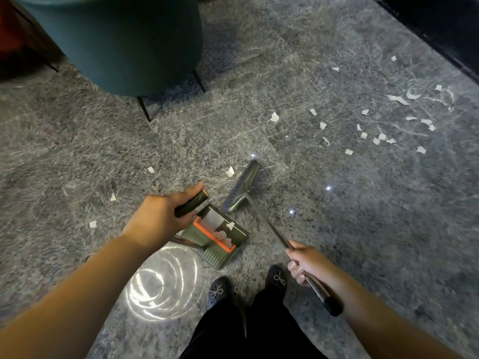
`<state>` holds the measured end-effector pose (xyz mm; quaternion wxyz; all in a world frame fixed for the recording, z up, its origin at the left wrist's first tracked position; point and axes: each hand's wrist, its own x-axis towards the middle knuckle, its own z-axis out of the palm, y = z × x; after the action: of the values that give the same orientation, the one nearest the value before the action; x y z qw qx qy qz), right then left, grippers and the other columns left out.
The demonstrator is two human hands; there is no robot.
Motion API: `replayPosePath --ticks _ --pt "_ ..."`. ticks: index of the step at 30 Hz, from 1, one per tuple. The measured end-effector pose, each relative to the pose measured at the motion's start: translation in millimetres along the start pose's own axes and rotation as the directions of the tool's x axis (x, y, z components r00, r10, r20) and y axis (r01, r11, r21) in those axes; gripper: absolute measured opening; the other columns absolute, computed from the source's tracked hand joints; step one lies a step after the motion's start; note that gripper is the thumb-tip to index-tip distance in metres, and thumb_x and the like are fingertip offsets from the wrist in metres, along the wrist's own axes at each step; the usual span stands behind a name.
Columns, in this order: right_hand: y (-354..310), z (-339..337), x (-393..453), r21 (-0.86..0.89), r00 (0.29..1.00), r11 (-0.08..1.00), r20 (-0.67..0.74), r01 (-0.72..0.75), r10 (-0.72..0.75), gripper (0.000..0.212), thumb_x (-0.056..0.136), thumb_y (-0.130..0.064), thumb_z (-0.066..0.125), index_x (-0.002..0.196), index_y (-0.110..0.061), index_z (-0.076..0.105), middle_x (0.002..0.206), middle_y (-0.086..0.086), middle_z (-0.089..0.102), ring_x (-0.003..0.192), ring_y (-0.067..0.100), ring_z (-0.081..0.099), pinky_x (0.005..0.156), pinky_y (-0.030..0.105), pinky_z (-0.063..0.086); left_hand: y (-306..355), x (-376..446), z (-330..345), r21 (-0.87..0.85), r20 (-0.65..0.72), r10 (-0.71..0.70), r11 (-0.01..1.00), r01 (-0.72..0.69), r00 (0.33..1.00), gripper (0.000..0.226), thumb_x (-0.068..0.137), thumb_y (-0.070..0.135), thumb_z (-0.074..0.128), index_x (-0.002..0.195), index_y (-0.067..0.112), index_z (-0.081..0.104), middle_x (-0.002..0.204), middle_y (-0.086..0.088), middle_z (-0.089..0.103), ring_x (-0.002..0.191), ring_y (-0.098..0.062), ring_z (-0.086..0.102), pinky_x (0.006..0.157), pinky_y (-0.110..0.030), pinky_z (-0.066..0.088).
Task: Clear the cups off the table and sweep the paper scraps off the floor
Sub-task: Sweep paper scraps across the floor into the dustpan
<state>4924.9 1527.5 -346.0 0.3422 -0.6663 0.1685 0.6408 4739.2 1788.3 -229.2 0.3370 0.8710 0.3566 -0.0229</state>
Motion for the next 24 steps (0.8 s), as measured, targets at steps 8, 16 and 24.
replayPosePath --ticks 8,16,24 --pt "-65.9 -6.2 13.2 0.041 0.989 0.988 -0.044 0.146 -0.145 0.031 0.103 -0.017 0.039 0.122 -0.042 0.039 0.042 -0.002 0.033 0.026 0.005 0.028 0.033 0.01 0.025 -11.6 -18.0 -3.2 -0.091 -0.15 -0.115 0.991 0.102 0.982 0.067 0.08 0.017 0.077 0.126 0.053 0.045 0.074 0.026 0.062 0.073 0.016 0.058 0.061 0.002 0.038" --pt "-179.5 -32.2 62.4 -0.158 0.983 0.972 -0.031 0.176 -0.182 0.046 0.103 -0.011 0.038 0.144 -0.031 0.031 0.04 0.0 0.032 0.026 0.006 0.028 0.031 0.012 0.025 13.3 15.5 5.1 -0.202 -0.23 -0.314 0.941 0.27 0.921 0.058 0.082 0.015 0.075 0.126 0.046 0.054 0.084 0.03 0.063 0.069 0.024 0.053 0.064 0.005 0.035" --pt "-237.6 -26.5 93.8 -0.362 0.983 0.915 0.035 0.18 -0.18 0.037 0.104 -0.012 0.033 0.14 -0.017 0.038 0.058 0.004 0.031 0.031 0.007 0.03 0.033 0.016 0.024 28.6 52.3 9.5 -0.249 -0.235 -0.373 0.916 0.315 0.898 0.059 0.082 0.02 0.075 0.122 0.056 0.049 0.072 0.036 0.062 0.067 0.017 0.055 0.064 0.002 0.039"
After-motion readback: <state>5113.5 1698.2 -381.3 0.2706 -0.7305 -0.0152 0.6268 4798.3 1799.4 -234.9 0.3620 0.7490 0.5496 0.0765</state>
